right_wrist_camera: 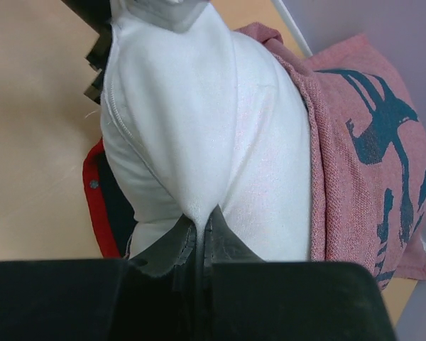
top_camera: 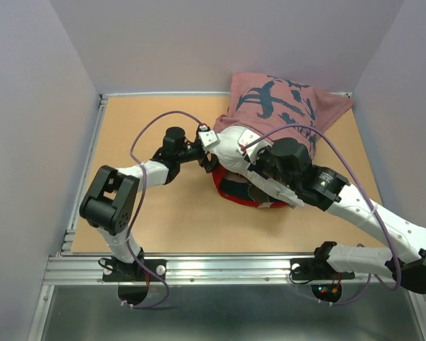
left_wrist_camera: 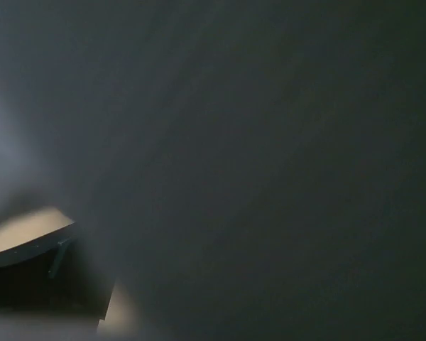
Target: Put the pillow into the pillowcase
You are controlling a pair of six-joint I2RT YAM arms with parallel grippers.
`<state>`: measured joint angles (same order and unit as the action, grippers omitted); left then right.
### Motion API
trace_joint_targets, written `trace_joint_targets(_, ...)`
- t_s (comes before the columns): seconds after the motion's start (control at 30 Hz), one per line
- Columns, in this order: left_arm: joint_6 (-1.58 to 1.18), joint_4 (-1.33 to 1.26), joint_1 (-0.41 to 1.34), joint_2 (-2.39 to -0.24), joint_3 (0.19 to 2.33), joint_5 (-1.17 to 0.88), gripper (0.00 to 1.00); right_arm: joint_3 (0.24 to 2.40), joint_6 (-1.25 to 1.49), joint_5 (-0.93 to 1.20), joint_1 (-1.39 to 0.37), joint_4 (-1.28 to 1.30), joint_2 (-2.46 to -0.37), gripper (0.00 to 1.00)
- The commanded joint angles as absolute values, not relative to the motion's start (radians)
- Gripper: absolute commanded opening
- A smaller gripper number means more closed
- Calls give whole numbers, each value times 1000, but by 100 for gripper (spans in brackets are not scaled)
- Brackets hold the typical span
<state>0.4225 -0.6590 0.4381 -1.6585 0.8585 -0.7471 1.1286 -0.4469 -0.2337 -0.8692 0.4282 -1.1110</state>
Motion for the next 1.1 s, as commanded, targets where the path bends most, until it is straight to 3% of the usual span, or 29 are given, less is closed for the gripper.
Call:
trace_joint_targets(0.0, 321, -856, 446, -1779, 961, -672, 93, 1129, -440, -216, -868, 345, -1013, 1)
trace_joint_targets(0.03, 328, -854, 448, -1798, 982, -690, 90, 1123, -442, -225, -868, 350, -1006, 1)
trace_joint_targets(0.13, 363, -793, 449, -1854, 1064, -755, 70, 1118, -445, -247, -867, 362, -994, 1)
trace_joint_targets(0.17, 370, -738, 448, -1864, 1096, -770, 42, 1115, -451, -256, -867, 364, -997, 1)
trace_joint_targets(0.27, 362, -701, 416, -1804, 1089, -828, 0, 1098, -463, -281, -867, 367, -1002, 1)
trace_joint_targets(0.47, 386, -363, 292, -1597, 1115, -1113, 0, 944, -584, -310, -862, 364, -1096, 1)
trace_joint_targets(0.53, 512, -82, 264, -1560, 1169, -1179, 0, 882, -594, -359, -836, 310, -1161, 1)
trace_joint_targets(0.57, 711, 175, 247, -1537, 1195, -1207, 0, 887, -551, -368, -806, 299, -1252, 0)
trace_joint_targets(0.67, 1066, 588, 235, -1545, 1305, -1203, 0, 952, -474, -348, -749, 243, -1356, 1)
trace_joint_targets(0.7, 1318, 862, 235, -1575, 1352, -1187, 0, 971, -450, -350, -736, 233, -1399, 1)
trace_joint_targets(0.77, 1536, 1067, 232, -1629, 1370, -1123, 0, 1037, -405, -377, -733, 233, -1440, 1)
trace_joint_targets(0.9, 1632, 1112, 212, -1626, 1278, -1042, 0, 1140, -286, -394, -730, 232, -1511, 1)
trace_joint_targets(1.0, 1583, 975, 204, -1580, 1200, -1019, 0, 1195, -244, -388, -730, 229, -1514, 1)
trace_joint_targets(1.07, 1446, 860, 201, -1537, 1155, -993, 12, 1203, -232, -348, -730, 227, -1508, 1)
